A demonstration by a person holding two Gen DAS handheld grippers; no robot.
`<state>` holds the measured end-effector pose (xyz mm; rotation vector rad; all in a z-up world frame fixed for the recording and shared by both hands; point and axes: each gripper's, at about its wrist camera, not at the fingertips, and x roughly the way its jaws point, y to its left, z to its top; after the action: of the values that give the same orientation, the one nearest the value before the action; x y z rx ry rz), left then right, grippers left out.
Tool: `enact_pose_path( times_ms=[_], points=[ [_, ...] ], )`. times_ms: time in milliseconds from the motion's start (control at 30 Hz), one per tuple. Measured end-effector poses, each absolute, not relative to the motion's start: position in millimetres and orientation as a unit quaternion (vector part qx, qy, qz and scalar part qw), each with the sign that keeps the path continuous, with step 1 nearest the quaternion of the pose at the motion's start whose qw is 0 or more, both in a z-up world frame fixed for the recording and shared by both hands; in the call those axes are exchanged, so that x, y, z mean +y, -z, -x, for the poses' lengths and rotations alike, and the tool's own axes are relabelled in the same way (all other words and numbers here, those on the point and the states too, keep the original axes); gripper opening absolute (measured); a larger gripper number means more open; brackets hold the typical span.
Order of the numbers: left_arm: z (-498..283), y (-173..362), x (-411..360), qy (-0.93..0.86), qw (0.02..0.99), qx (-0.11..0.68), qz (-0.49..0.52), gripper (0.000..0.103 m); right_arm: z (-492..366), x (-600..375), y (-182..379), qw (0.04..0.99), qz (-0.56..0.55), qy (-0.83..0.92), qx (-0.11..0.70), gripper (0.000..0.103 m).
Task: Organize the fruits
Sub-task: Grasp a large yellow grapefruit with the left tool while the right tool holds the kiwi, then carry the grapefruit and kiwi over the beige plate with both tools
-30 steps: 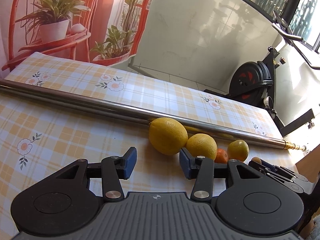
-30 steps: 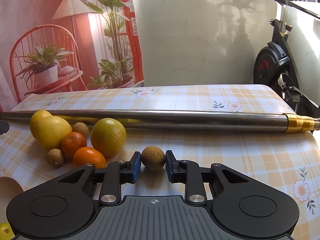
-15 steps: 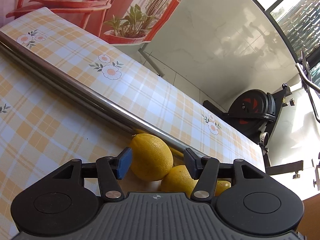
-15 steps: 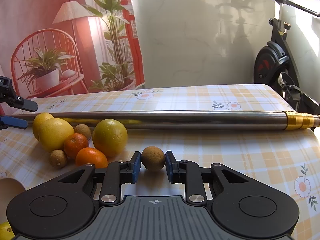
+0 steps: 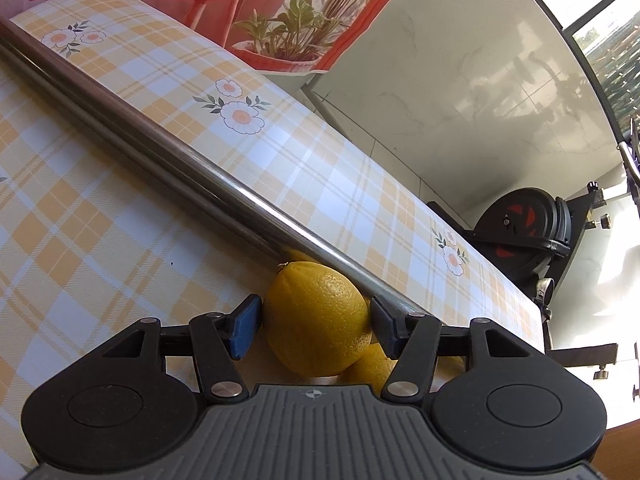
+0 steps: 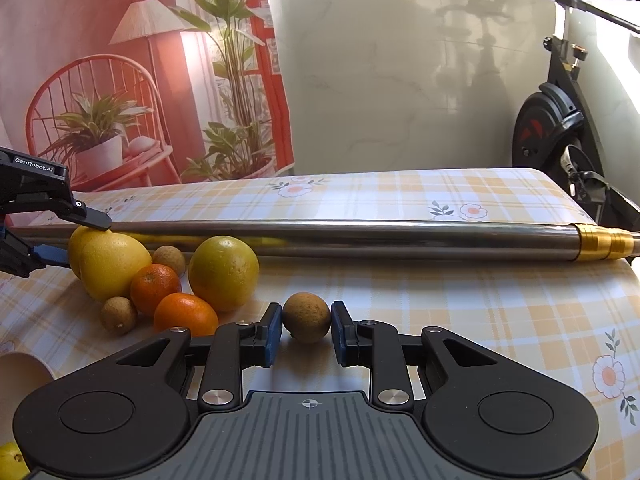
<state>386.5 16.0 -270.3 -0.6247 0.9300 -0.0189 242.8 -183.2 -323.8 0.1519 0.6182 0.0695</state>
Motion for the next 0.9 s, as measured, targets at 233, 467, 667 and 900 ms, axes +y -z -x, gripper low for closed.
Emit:
enact_pose_path(
  times_ms=[233, 467, 667, 900],
  points=[
    [-384, 274, 20, 0.016, 0.850, 0.442, 0.286, 0.060, -243, -182, 324, 0.949, -0.075, -0.035, 0.304, 0.024],
    [-362, 258, 28, 0.031, 0.871, 0.424, 0.247, 0.060, -243, -183, 324, 0.949, -0.077, -0.036, 0.304, 0.024],
    [-342, 239, 29, 0.054, 0.890, 0.406, 0.198, 0.060, -244, -182, 324, 0.949, -0.077, -0.034, 0.305, 0.024],
    [-310, 227, 27, 0.096, 0.897, 0.407, 0.144, 0.060, -244, -180, 324, 0.948, -0.075, -0.026, 0.307, 0.024]
  ],
)
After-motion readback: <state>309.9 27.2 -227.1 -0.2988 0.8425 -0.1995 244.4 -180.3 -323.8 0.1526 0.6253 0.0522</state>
